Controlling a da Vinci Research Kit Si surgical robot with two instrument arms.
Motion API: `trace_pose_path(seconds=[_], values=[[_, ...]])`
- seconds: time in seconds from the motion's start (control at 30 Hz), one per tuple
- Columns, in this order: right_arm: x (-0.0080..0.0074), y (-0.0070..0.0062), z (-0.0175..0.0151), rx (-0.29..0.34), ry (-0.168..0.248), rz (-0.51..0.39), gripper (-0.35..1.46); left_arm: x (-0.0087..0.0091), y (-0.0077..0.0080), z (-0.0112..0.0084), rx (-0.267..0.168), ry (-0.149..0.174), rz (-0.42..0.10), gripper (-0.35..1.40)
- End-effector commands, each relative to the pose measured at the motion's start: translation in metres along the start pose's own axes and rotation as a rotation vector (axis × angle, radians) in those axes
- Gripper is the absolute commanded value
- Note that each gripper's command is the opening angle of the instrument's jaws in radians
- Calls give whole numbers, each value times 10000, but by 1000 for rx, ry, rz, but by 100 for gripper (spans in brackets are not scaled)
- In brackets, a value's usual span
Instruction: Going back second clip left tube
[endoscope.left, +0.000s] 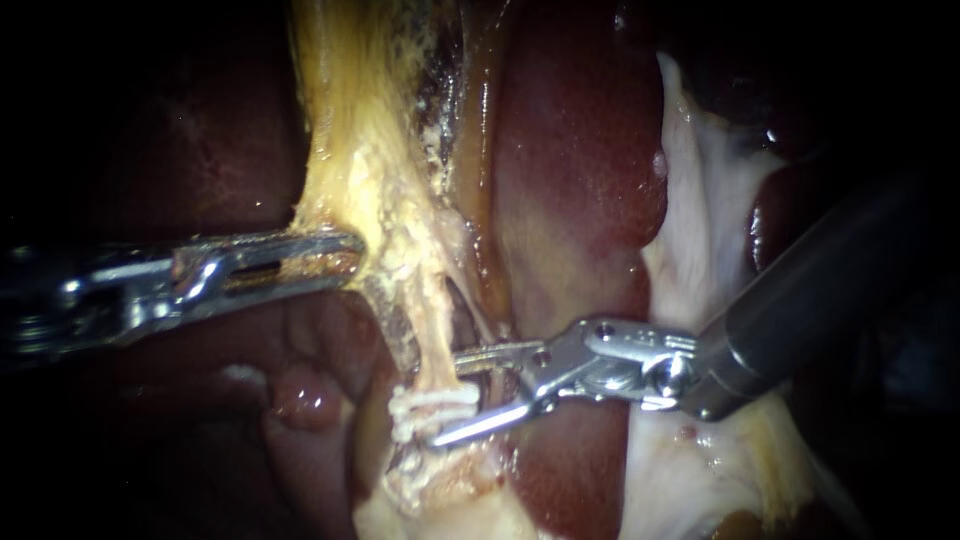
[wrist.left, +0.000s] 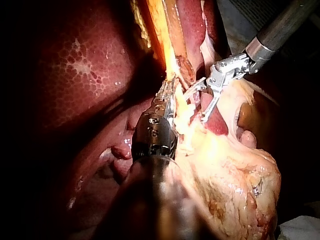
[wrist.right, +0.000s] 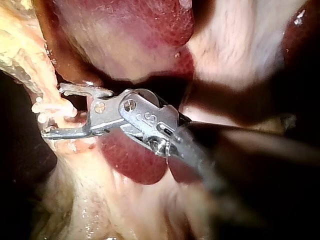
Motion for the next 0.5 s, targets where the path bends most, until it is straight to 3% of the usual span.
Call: trace_pose_path(seconds=[0.03,0.23,0.5], values=[[2,-1,-6,-3,1,-9,60,0,0,0,0,0,0,-35],[22,-10,-45,-18,7,-35,60,1,1,0,0,0,1,-35],[73,-27,-108,-66,7,-176,60,2,3,3,0,-1,2,-35]])
